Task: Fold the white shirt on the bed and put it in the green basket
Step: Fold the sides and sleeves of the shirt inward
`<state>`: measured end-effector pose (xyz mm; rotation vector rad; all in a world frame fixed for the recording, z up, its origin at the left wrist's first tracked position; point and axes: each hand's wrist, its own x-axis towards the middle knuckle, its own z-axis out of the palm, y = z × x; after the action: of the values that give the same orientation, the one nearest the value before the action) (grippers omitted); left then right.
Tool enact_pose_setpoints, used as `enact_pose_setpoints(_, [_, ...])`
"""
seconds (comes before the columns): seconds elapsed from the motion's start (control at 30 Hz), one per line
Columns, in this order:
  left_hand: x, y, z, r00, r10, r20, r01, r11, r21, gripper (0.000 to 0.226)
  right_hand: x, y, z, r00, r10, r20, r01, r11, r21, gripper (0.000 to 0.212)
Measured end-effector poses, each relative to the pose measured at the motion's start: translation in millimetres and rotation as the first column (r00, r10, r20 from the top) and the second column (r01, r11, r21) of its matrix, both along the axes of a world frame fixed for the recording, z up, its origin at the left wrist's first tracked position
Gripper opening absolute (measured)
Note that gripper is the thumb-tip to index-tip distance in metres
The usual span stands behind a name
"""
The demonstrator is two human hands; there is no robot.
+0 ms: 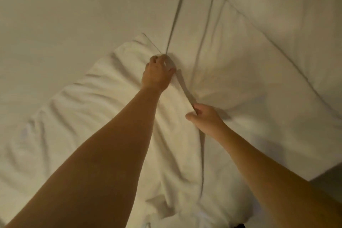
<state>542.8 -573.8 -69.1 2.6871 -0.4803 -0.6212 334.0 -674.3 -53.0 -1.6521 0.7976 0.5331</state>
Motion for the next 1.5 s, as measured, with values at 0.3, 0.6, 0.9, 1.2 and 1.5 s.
enact_pose_setpoints(0.3, [-7, -20, -1, 0.985, 0.098, 0.141, -0.124, 0.975, 0.183, 0.042, -53, -1, 20, 0.966, 0.259, -0.017, -0.258, 0.966, 0.015, 0.026])
enact_pose_setpoints(0.6, [32, 15, 12, 0.986, 0.067, 0.153, -0.083, 0.991, 0.101, 0.039, -114, -10, 25, 0.98, 0.195, 0.044, -0.196, 0.981, 0.017, 0.048])
enact_pose_setpoints(0.9, [37, 62, 36, 0.982, 0.111, 0.154, -0.135, 0.979, 0.153, 0.049, -135, -21, 44, 0.968, 0.23, 0.097, -0.231, 0.973, -0.005, 0.027])
enact_pose_setpoints(1.2, [24, 140, 58, 0.978, 0.174, 0.118, -0.197, 0.954, 0.224, 0.064, -165, -3, 49, 0.965, 0.257, 0.059, -0.254, 0.965, -0.061, 0.024])
enact_pose_setpoints(1.5, [23, 211, 98, 0.964, 0.148, 0.22, -0.178, 0.976, 0.122, 0.087, -185, 71, 73, 0.919, 0.395, -0.005, -0.394, 0.917, -0.059, 0.014])
